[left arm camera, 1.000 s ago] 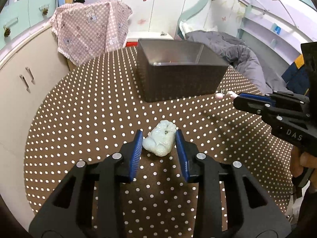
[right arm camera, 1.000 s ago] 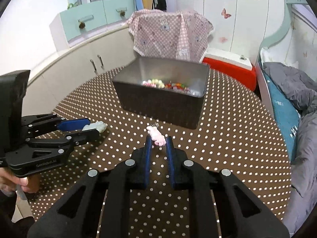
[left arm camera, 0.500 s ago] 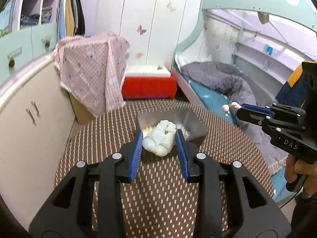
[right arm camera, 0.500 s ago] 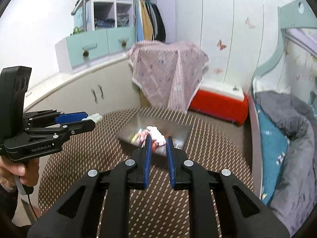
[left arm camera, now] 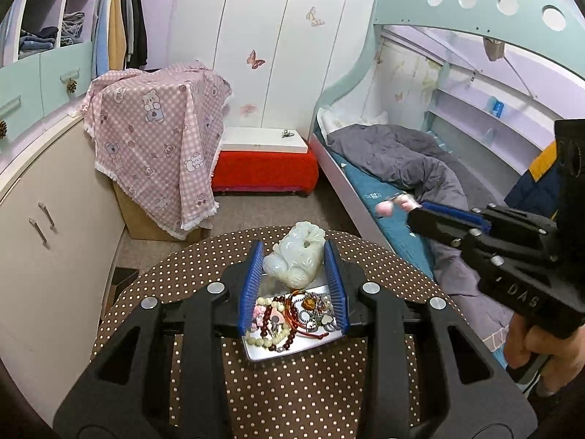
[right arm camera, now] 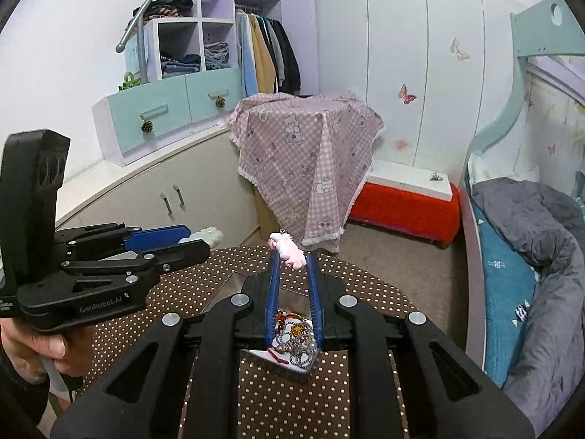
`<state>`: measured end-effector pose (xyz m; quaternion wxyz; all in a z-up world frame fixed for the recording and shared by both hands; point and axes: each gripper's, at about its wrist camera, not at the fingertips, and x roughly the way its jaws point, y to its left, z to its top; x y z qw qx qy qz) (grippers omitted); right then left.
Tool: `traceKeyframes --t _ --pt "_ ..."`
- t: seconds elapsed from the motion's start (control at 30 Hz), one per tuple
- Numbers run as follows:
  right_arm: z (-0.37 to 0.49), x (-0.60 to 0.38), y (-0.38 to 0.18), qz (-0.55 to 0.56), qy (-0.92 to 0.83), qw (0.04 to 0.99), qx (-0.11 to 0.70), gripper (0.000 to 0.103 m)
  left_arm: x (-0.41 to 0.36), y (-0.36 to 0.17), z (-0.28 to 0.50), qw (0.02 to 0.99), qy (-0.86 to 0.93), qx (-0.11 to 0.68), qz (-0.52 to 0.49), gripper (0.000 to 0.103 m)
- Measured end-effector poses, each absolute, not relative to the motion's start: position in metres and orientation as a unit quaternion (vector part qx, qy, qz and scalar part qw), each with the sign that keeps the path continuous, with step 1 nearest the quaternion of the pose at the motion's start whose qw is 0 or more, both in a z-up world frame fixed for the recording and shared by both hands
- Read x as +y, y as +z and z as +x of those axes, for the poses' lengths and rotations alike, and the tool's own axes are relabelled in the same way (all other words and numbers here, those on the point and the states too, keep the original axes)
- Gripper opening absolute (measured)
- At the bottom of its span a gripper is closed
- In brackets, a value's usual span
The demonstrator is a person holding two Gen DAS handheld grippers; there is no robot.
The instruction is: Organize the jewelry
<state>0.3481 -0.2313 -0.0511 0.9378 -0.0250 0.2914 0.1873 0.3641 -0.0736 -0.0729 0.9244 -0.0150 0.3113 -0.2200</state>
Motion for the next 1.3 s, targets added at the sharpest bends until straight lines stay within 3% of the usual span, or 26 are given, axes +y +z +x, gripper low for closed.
traceKeyframes --t 0.33,0.37,0.43,0.5,0.57,0.9,1.3 --pt "0.373 -0.231 -0.076 0.0 0.201 0.923 0.327 0.014 -0.082 -0.086 0.379 0.92 -0.206 0.333 -0.001 0.035" --pt "0.375 -0.233 -0.078 0.007 0.198 0.923 0.33 0.017 -0.083 -0.085 0.38 0.92 -0.205 0.334 0.0 0.047" --pt "0.377 -0.238 -0.079 0.021 0.186 0.926 0.329 0.039 -0.082 -0.083 0.379 0.924 -0.194 0.328 0.002 0.079" --pt "0.376 -0.245 -0.078 0.04 0.171 0.93 0.323 0.079 -0.077 -0.08 0.376 0.929 -0.188 0.318 -0.001 0.082" --pt "0.372 -0.255 -0.076 0.059 0.154 0.935 0.314 0.094 -0.072 -0.075 0.373 0.932 -0.181 0.316 -0.003 0.088" --pt "0.347 -0.259 -0.051 0.079 0.12 0.942 0.304 0.095 -0.055 -0.049 0.336 0.951 -0.133 0.279 0.005 0.09" --pt "0.259 -0.237 -0.014 0.062 0.096 0.96 0.257 0.095 -0.027 -0.014 0.237 0.976 -0.084 0.2 0.004 0.095"
